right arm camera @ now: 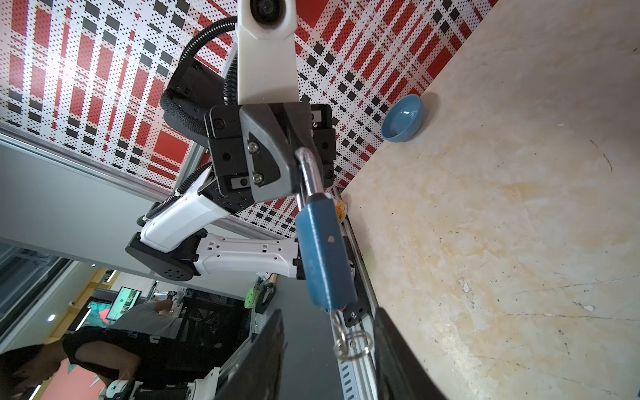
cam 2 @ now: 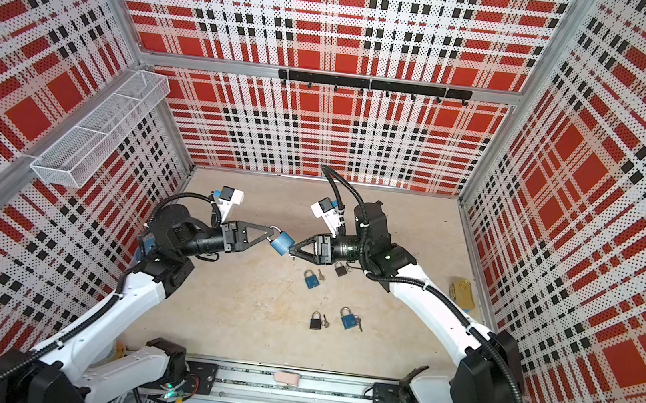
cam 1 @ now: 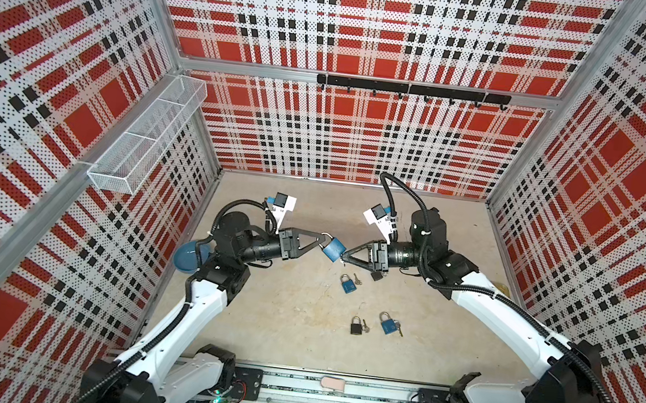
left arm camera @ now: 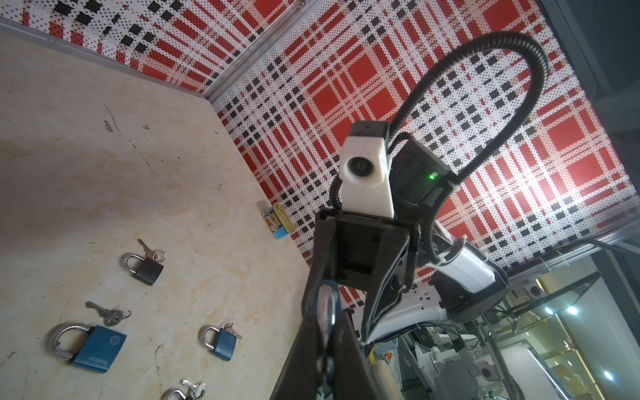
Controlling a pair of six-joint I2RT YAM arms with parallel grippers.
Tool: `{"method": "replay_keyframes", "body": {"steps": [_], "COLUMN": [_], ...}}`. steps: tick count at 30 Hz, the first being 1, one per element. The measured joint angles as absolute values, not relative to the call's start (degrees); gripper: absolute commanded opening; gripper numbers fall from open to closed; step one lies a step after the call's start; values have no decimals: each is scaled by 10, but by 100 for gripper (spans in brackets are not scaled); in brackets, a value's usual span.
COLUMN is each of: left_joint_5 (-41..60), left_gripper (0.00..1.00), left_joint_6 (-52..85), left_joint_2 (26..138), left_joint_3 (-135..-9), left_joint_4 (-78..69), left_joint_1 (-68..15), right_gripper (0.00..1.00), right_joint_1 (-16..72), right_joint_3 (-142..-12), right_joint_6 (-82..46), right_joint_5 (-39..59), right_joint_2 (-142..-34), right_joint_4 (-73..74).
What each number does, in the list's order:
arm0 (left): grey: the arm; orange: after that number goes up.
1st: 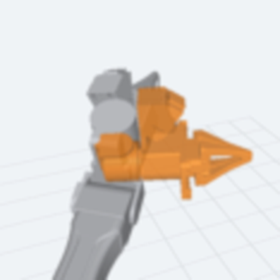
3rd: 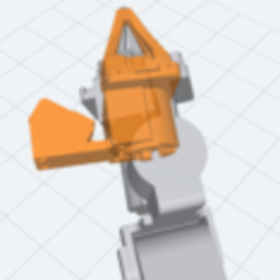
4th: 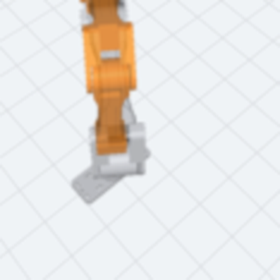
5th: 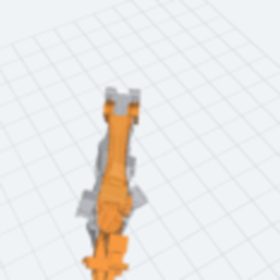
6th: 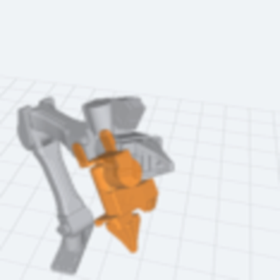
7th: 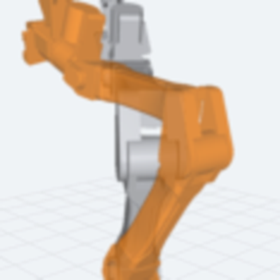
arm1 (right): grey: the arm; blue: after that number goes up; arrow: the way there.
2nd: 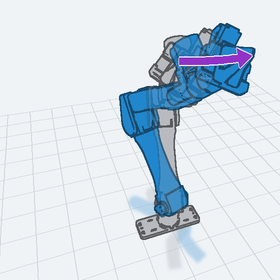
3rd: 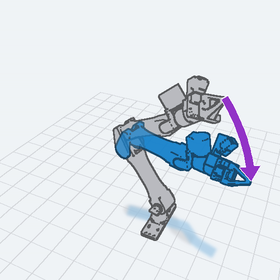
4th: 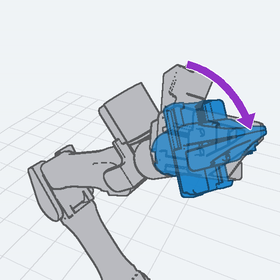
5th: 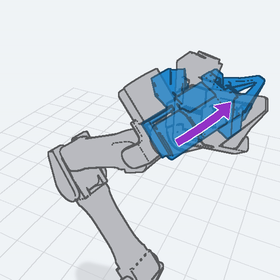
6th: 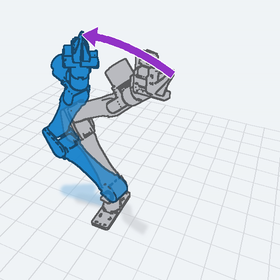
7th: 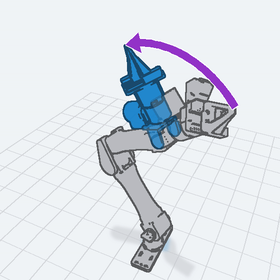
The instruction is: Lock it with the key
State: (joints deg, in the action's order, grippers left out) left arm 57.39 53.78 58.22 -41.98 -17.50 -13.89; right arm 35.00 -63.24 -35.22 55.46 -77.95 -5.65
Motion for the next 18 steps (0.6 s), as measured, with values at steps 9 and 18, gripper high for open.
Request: {"method": "replay_keyframes", "body": {"steps": [9,18], "left_joint_5": [575,572], "left_gripper": [0,0], "left_joint_6": [539,541], "left_joint_2": [582,580], "left_joint_3": [-426,-426], "left_joint_4": [-175,-175], "left_joint_1": [-138,-138], "right_gripper": [26,21], "right_joint_1": [350,350], "right_joint_3": [-627,-627], "right_joint_6": [-372,-382], "right_joint_5": [566,570], "right_joint_2": [-780,-780], "right_joint_4": [-28,-22]}}
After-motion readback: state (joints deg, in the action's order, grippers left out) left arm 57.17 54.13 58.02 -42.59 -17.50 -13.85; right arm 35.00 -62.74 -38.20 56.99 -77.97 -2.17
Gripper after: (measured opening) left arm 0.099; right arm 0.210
